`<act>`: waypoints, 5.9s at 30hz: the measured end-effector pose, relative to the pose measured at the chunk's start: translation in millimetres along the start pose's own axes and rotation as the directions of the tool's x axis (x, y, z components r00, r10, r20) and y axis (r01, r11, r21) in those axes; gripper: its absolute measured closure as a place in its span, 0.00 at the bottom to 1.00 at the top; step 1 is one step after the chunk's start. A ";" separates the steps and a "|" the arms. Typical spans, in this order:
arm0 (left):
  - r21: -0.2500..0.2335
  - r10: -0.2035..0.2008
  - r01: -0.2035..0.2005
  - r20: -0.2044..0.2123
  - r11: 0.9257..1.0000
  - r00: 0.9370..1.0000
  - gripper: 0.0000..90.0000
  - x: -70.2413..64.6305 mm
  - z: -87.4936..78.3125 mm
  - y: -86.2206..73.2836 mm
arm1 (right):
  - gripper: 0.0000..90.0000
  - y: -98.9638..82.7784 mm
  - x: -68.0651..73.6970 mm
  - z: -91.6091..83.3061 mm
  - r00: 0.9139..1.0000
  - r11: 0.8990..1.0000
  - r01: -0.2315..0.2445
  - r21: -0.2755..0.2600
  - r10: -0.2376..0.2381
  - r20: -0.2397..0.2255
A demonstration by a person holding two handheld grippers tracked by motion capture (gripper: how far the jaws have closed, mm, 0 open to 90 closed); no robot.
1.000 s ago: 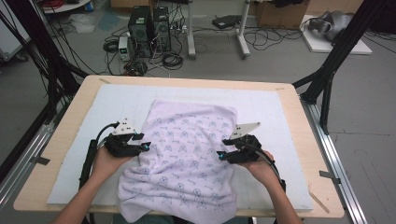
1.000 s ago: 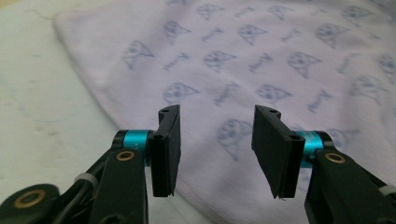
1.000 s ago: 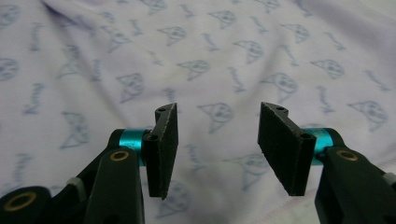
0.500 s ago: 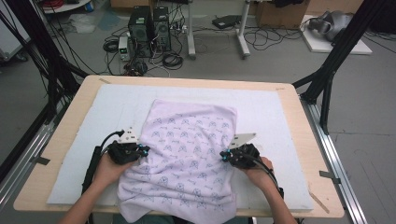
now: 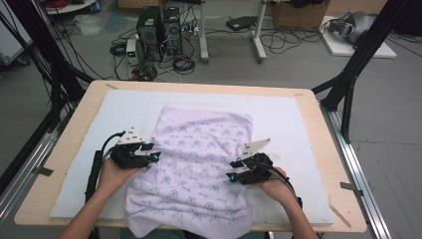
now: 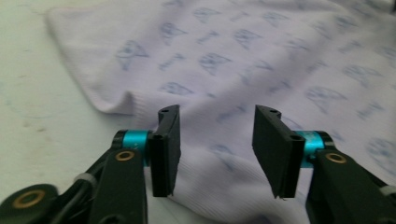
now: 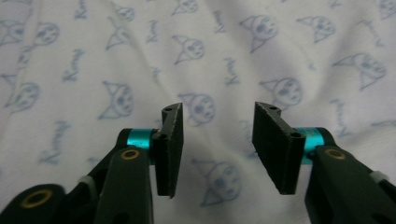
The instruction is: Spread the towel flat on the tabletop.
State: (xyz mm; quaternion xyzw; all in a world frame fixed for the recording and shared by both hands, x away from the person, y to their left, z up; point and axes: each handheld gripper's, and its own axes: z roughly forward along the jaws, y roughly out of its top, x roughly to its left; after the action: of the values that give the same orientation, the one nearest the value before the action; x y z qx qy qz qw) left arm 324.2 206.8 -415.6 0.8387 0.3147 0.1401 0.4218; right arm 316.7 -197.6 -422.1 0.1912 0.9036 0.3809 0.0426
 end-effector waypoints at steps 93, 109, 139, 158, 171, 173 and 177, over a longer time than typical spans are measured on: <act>-0.011 -0.012 0.011 -0.029 1.000 1.000 0.91 -10.3 18.5 -25.3 | 0.87 -4.5 -20.3 9.5 0.981 0.999 -0.033 0.002 0.032 0.193; -0.092 0.060 -0.058 0.021 0.994 0.998 0.73 -29.3 -41.0 2.7 | 0.69 6.8 25.2 -31.9 0.992 0.989 0.027 -0.142 -0.009 0.126; 0.014 0.063 -0.062 -0.061 0.998 0.996 0.74 -9.8 -33.2 -30.9 | 0.81 -16.0 8.6 -6.0 0.988 1.000 0.009 0.022 -0.012 0.151; 0.063 0.131 -0.143 0.172 0.988 0.976 0.62 -58.9 -21.4 -40.1 | 0.64 -18.6 54.1 1.1 0.998 0.998 0.060 -0.028 -0.059 0.027; 0.067 0.145 -0.158 0.167 0.985 0.975 0.93 -61.6 -16.6 -49.3 | 0.96 -27.6 58.6 11.7 0.998 0.997 0.062 -0.036 -0.062 0.002; 0.068 0.135 -0.149 0.173 0.986 0.976 0.94 -61.1 -17.3 -49.1 | 0.97 -26.0 60.9 11.6 0.996 0.995 0.094 -0.026 -0.094 0.005; 0.064 0.151 -0.165 0.178 0.984 0.972 0.95 -67.0 -23.4 -48.7 | 0.97 -24.9 64.0 9.8 0.994 0.994 0.109 -0.028 -0.110 -0.024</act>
State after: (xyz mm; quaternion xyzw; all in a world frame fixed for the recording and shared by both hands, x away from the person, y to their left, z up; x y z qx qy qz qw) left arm 241.4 199.8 -438.1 0.8859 0.2145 0.0878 0.4019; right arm 252.0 -182.7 -442.2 0.1360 0.9080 0.3924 0.0546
